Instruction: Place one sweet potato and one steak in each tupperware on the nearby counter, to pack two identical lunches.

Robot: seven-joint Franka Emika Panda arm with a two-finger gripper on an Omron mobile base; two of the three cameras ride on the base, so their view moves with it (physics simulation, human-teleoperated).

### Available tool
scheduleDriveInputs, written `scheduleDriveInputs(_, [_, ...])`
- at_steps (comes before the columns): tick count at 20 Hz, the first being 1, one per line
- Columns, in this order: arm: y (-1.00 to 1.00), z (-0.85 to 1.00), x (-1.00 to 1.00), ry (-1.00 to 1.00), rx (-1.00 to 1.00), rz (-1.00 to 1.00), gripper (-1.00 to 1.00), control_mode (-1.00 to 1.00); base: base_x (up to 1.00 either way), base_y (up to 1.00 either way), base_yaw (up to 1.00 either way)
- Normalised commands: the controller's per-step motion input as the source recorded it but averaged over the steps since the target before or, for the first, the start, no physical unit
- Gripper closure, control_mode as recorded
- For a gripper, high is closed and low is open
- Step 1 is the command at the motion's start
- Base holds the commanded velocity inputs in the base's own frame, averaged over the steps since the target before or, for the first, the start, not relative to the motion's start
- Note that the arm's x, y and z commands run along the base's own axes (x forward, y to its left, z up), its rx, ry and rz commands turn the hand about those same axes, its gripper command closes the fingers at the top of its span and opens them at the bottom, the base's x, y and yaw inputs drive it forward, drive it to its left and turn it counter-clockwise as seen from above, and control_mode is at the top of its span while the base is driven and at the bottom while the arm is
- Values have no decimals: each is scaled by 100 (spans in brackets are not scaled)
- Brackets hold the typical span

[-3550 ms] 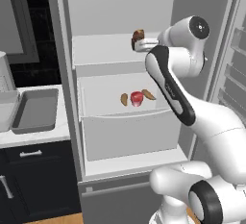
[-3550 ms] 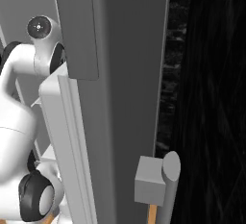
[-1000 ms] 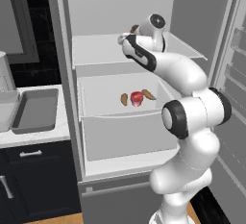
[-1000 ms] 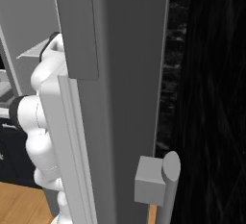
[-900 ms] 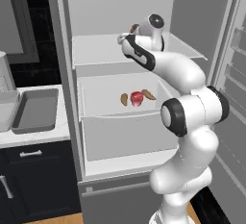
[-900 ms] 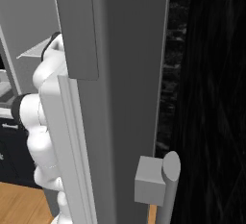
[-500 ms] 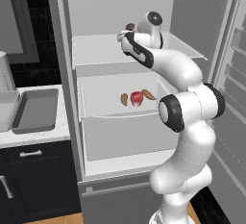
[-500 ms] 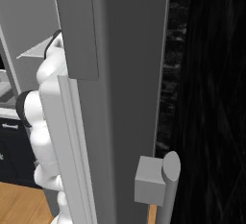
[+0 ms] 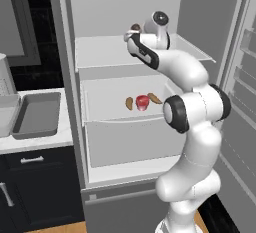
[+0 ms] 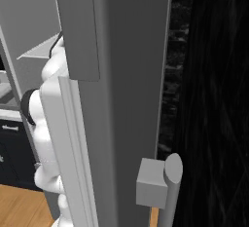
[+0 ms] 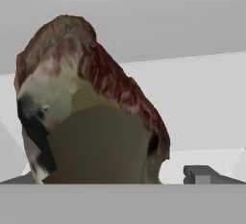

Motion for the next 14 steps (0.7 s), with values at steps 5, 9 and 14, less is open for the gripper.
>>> scheduleDriveInputs(5, [0, 0, 72, 0, -3, 0, 100, -100, 0, 0, 0])
scheduleDriveInputs(9, [0, 0, 59, 0, -3, 0, 100, -100, 0, 0, 0])
scheduleDriveInputs(14, [0, 0, -7, -4, -4, 1, 100, -100, 0, 0, 0])
